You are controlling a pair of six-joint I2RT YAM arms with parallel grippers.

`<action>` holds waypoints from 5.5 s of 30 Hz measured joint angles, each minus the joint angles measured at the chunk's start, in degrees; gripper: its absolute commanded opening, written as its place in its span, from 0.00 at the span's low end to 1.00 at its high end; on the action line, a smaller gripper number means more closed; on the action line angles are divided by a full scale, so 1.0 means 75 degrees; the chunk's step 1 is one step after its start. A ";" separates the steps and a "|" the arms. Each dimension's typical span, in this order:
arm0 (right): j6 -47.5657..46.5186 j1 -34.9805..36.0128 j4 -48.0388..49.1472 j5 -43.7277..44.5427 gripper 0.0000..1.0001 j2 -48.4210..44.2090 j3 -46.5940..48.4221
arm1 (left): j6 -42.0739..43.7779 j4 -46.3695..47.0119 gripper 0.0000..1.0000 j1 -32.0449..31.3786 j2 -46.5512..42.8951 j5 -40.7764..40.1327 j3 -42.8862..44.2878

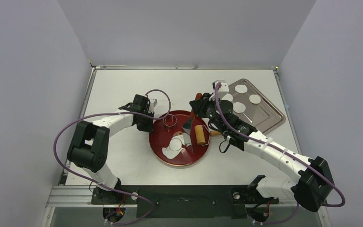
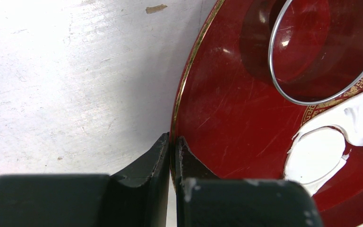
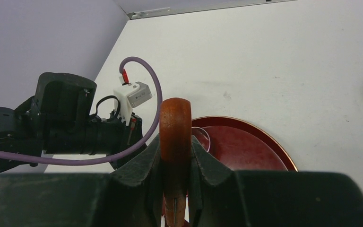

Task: Roll out the dumpling wrappers from the dough
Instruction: Remove the dumpling wrapper from the work surface.

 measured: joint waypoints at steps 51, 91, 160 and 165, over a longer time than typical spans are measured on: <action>0.0271 -0.0076 0.1341 0.0892 0.00 0.1635 0.0204 | 0.0000 0.0003 0.00 0.0000 0.0000 -0.0003 -0.0055; 0.0274 -0.0140 0.0653 0.0277 0.00 0.0516 -0.0283 | 0.0000 0.0055 0.00 0.0003 -0.0026 0.0000 -0.0102; -0.1617 0.0985 0.0052 -0.4718 0.04 -0.1338 0.1387 | 0.0041 0.1993 0.00 -0.2932 -0.4613 0.5767 0.0335; -0.1521 0.0997 -0.0102 -0.4485 0.61 -0.1355 0.1387 | 0.0941 0.1454 0.00 -0.2958 -0.4651 0.4878 0.0501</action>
